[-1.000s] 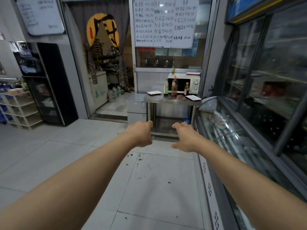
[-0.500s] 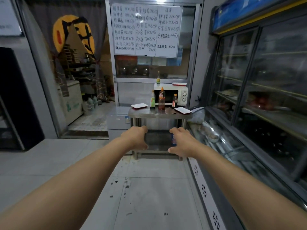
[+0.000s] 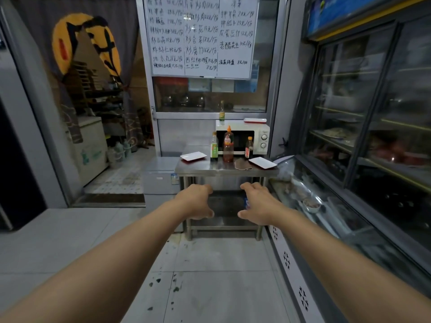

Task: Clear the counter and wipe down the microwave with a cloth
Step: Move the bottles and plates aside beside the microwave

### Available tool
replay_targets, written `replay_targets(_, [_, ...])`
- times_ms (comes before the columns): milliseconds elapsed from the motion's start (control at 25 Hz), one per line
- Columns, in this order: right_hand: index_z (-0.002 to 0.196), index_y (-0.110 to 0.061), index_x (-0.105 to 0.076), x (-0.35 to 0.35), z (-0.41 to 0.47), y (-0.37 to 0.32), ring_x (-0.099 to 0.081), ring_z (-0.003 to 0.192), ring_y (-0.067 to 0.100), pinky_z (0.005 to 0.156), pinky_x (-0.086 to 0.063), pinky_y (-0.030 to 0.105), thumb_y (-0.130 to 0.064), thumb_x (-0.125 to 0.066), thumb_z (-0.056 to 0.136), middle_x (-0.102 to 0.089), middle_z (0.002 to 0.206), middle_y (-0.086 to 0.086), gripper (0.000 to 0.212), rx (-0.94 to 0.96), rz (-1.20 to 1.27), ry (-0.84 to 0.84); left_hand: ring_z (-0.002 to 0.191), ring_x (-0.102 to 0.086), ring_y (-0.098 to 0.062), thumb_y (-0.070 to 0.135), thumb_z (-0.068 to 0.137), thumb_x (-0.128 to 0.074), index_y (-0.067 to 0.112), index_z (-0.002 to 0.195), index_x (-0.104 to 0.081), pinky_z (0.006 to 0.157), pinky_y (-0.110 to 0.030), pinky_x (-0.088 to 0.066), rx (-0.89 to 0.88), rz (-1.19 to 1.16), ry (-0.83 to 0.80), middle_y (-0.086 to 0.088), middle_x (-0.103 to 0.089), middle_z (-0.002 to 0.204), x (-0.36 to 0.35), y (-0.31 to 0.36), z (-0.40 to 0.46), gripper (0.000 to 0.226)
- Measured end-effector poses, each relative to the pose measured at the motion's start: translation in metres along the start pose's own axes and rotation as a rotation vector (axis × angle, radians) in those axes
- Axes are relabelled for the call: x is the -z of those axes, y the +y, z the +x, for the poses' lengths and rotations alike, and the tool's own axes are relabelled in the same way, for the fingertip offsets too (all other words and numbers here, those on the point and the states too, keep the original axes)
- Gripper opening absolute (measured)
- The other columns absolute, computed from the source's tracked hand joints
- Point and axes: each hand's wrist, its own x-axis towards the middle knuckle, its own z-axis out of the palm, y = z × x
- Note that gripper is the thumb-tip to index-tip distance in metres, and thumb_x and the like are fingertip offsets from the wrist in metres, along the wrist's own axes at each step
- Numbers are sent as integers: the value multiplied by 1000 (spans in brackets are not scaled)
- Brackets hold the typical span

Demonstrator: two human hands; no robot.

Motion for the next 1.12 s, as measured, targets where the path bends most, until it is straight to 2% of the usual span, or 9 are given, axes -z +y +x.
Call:
replay_targets(120, [141, -18, -26, 4, 63, 22, -29, 134, 29, 107, -36, 45, -33, -66, 83, -31, 143, 9, 73, -2, -4, -6, 107, -55, -24, 28, 79, -71, 20, 134, -40, 92, -40, -50, 9, 10, -9, -7, -53, 126, 2, -4, 62, 64])
replay_targets(360, [146, -18, -20, 16, 178, 63, -22, 139, 29, 111, -31, 44, -32, -66, 82, -24, 151, 8, 80, 10, 27, 6, 109, -54, -22, 24, 76, -72, 20, 121, -50, 94, -38, -49, 11, -37, 9, -4, -57, 120, 10, -21, 177, 50])
replay_targets(640, [146, -22, -22, 6, 288, 75, -19, 142, 27, 111, -31, 41, -32, -68, 82, -11, 157, 5, 79, 2, 25, 27, 98, -54, -19, 28, 78, -71, 20, 122, -46, 87, -34, -50, 3, -11, 26, -5, -58, 115, 15, -66, 285, 51])
replay_targets(720, [145, -22, -24, 3, 322, 75, -18, 142, 27, 113, -30, 42, -31, -67, 82, -13, 156, 6, 77, -8, 21, 37, 105, -55, -22, 30, 78, -71, 20, 127, -44, 89, -36, -50, 1, -3, 31, -7, -56, 122, 18, -84, 320, 58])
replay_targets(840, [141, -19, -30, 2, 372, 75, -27, 136, 28, 109, -34, 43, -31, -68, 82, -28, 148, 8, 71, -33, 35, 43, 114, -54, -25, 32, 78, -72, 21, 135, -39, 93, -35, -48, -12, 3, 35, -7, -53, 131, 28, -107, 370, 67])
replay_targets(1120, [138, -17, -30, 2, 474, 79, -35, 129, 28, 104, -38, 39, -31, -69, 81, -35, 139, 10, 70, -128, 113, 105, 113, -54, -25, 29, 77, -71, 17, 136, -35, 94, -37, -47, -67, -27, 34, -8, -56, 128, 53, -152, 477, 70])
